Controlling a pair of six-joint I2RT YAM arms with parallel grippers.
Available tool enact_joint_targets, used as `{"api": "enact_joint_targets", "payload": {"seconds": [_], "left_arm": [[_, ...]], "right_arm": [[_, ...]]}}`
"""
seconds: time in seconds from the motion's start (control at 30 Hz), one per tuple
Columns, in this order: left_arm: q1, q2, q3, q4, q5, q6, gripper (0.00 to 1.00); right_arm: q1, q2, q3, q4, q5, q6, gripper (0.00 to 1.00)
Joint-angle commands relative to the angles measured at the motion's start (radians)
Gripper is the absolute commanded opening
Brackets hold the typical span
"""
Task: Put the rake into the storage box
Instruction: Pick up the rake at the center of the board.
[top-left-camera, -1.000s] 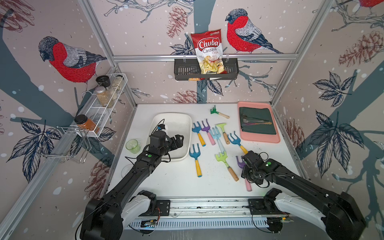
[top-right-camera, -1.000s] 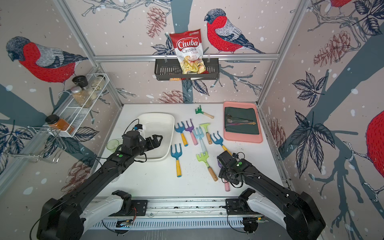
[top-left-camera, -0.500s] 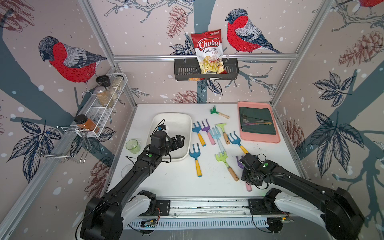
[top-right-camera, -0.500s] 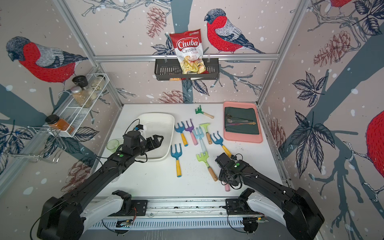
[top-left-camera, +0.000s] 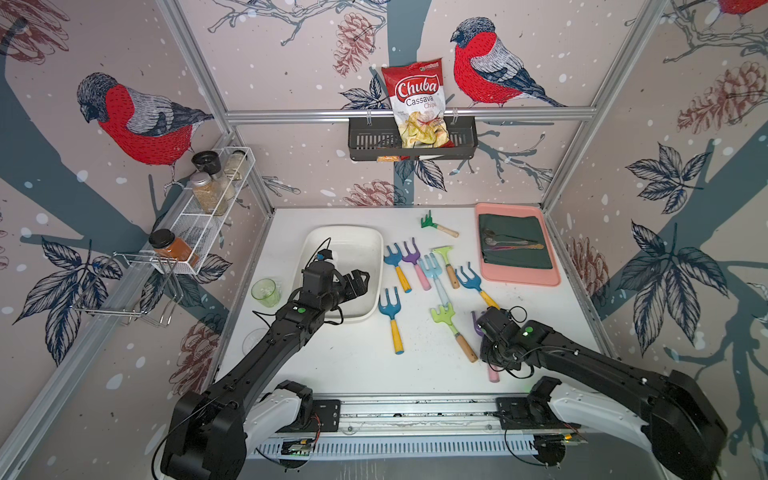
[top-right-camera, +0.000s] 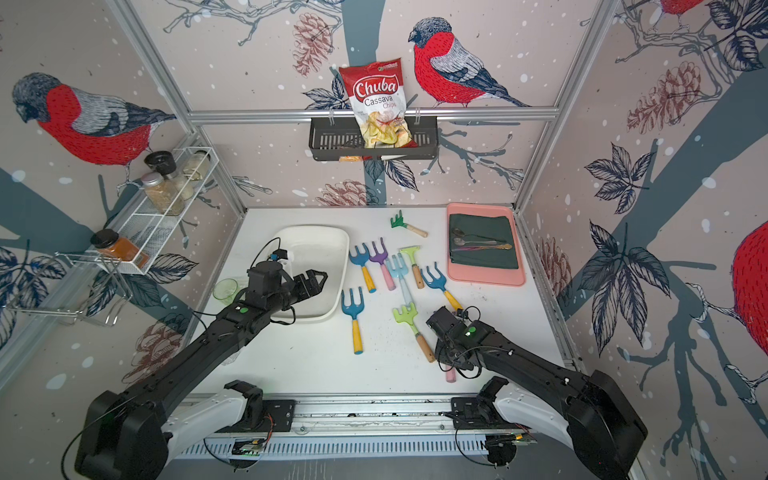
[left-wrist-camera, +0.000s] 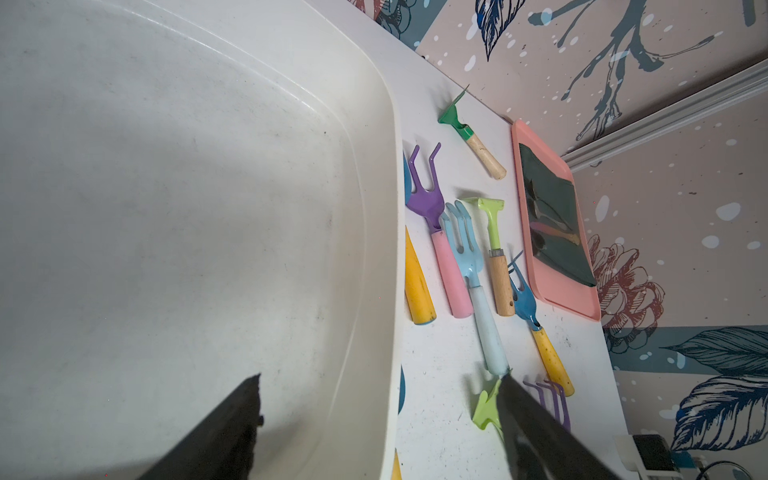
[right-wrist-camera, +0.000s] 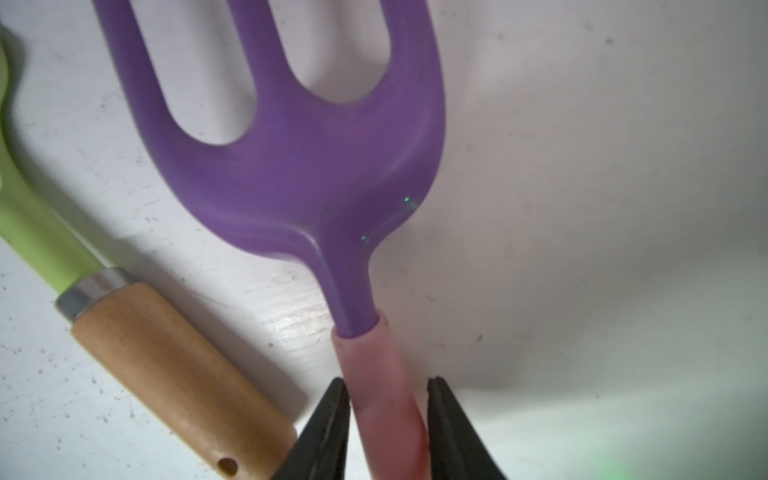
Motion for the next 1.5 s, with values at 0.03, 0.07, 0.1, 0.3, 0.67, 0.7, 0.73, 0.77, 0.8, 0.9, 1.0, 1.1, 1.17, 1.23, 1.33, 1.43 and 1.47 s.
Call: {"api": "enact_joint_targets", "payload": {"seconds": [0.03,0.07,0.1,0.3,0.67,0.7,0.73,0.77,0.8,0.9,1.0,1.1,1.17,1.23,1.33,1.43,1.47], "left_arm": [[-0.006,0.007,0.012,0.016,0.013,-0.014,0.87],[-0.009,0.007,0.012,0.016,0.013,-0.014,0.86],[-0.008,0.007,0.014,0.014,0.015,-0.014,0.86],[-0.012,0.007,0.023,0.011,0.02,-0.016,0.83],[-0.048,-0.015,0.051,0.023,0.053,-0.055,0.81],[-0.053,-0.016,0.059,0.032,0.066,-0.063,0.81],[-0.059,-0.014,0.067,0.042,0.082,-0.074,0.8],[-0.064,-0.013,0.075,0.059,0.1,-0.088,0.8],[-0.069,-0.012,0.081,0.077,0.115,-0.1,0.8],[-0.084,0.0,0.103,0.151,0.163,-0.143,0.78],[-0.092,0.036,0.141,0.194,0.204,-0.167,0.79],[-0.095,0.07,0.179,0.205,0.226,-0.163,0.78],[-0.097,0.085,0.194,0.21,0.233,-0.162,0.76],[-0.1,0.096,0.2,0.216,0.237,-0.163,0.75],[-0.104,0.107,0.194,0.221,0.24,-0.168,0.73],[-0.107,0.113,0.168,0.243,0.242,-0.177,0.71],[-0.108,0.112,0.154,0.256,0.245,-0.183,0.7]], "right_arm": [[0.018,0.017,0.0,0.008,0.03,-0.01,0.34],[0.025,0.02,-0.003,0.009,0.033,-0.009,0.33],[0.029,0.022,-0.002,0.01,0.035,-0.008,0.32],[0.052,0.02,0.005,0.009,0.049,-0.002,0.24],[0.135,0.025,0.12,-0.014,0.139,0.008,0.22],[0.137,0.034,0.142,-0.019,0.145,-0.002,0.22],[0.139,0.047,0.173,-0.029,0.155,-0.015,0.22],[0.14,0.061,0.207,-0.038,0.166,-0.032,0.22],[0.142,0.075,0.241,-0.043,0.173,-0.051,0.22],[0.141,0.127,0.355,-0.025,0.166,-0.134,0.22],[0.142,0.204,0.472,0.038,0.1,-0.238,0.22],[0.144,0.286,0.565,0.098,0.033,-0.325,0.22],[0.145,0.326,0.609,0.13,-0.016,-0.371,0.21],[0.148,0.362,0.65,0.143,-0.041,-0.395,0.21],[0.154,0.406,0.696,0.164,-0.081,-0.421,0.21],[0.159,0.444,0.744,0.166,-0.107,-0.434,0.21],[0.161,0.459,0.76,0.167,-0.119,-0.437,0.21]]}}
